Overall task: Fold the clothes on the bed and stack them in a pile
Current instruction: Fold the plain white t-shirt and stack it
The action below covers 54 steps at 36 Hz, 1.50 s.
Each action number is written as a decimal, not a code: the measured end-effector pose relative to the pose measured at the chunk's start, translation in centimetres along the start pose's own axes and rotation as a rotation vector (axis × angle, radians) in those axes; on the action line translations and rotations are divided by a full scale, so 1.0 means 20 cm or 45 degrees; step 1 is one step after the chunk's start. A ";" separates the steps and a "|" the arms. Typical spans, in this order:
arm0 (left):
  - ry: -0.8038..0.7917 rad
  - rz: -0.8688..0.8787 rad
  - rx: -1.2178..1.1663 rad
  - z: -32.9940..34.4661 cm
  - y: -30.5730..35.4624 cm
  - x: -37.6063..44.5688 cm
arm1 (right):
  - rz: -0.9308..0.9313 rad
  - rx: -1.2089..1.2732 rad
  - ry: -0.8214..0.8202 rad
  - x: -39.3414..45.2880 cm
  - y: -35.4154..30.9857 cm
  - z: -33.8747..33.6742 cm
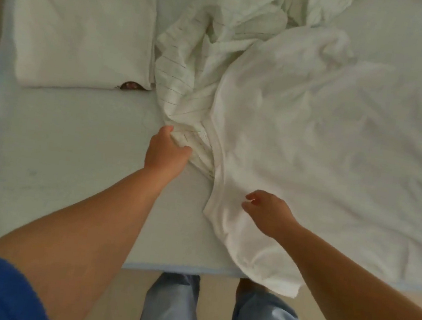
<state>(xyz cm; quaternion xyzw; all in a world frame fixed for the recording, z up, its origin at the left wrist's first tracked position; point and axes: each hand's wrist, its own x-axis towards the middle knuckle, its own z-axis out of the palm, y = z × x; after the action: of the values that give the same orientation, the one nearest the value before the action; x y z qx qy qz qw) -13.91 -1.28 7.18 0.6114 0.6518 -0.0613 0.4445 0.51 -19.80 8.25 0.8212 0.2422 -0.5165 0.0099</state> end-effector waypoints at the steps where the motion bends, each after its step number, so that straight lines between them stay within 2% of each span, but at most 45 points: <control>1: -0.052 -0.099 -0.110 0.02 0.01 0.00 | -0.016 0.035 0.046 0.03 -0.01 -0.03; 3: -0.113 -0.243 -0.349 0.07 0.03 0.02 | -0.074 0.039 0.152 0.10 -0.02 -0.09; 7: 0.010 -0.482 -0.827 0.16 0.08 0.06 | -0.242 -0.009 0.278 0.26 -0.03 -0.19; 9: -0.052 -0.585 -0.921 0.21 0.12 0.08 | -0.277 -0.016 0.272 0.33 -0.04 -0.24; 12: -0.153 -0.623 -1.013 0.25 0.20 0.10 | -0.320 -0.074 0.229 0.39 -0.02 -0.28; 17: -0.228 -0.488 -1.038 0.20 0.48 0.16 | -0.426 -0.155 0.237 0.36 0.01 -0.32; 22: -0.250 -0.180 -0.838 0.09 0.78 0.23 | -0.486 0.338 0.146 0.34 -0.15 -0.40; 24: -0.254 -0.112 -0.837 0.03 0.88 0.25 | -0.509 0.402 0.091 0.37 -0.23 -0.44; 28: -0.223 -0.047 -1.111 -0.07 1.03 0.28 | -0.469 0.396 0.068 0.41 -0.32 -0.48; 33: -0.180 0.043 -1.471 -0.20 1.20 0.32 | -0.392 0.431 0.178 0.40 -0.37 -0.51; 36: -0.175 0.101 -1.580 -0.29 1.34 0.34 | -0.366 0.396 0.191 0.39 -0.38 -0.55; 39: -0.243 0.178 -1.567 -0.35 1.48 0.34 | -0.370 0.387 0.260 0.35 -0.40 -0.60; 44: -0.343 0.137 -1.358 -0.35 1.57 0.32 | -0.512 0.673 0.774 0.31 -0.52 -0.88; 46: -0.382 0.098 -1.249 -0.30 1.55 0.32 | -0.593 0.632 0.857 0.33 -0.60 -1.04; 48: -0.417 0.080 -1.147 -0.25 1.52 0.31 | -0.629 0.513 0.785 0.36 -0.68 -1.18; 50: -0.430 0.093 -1.078 -0.22 1.50 0.32 | -0.648 0.353 0.595 0.41 -0.76 -1.30; 52: -0.419 0.137 -1.032 -0.21 1.49 0.34 | -0.650 0.057 0.406 0.46 -0.81 -1.37; 54: -0.379 0.188 -1.066 -0.23 1.51 0.35 | -0.612 -0.056 0.337 0.50 -0.87 -1.43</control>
<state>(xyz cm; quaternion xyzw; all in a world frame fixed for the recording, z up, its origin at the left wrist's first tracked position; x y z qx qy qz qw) 10.47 14.16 19.32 0.4084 0.5040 0.1521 0.7457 21.12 7.03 17.13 0.8001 0.4405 -0.3868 -0.1271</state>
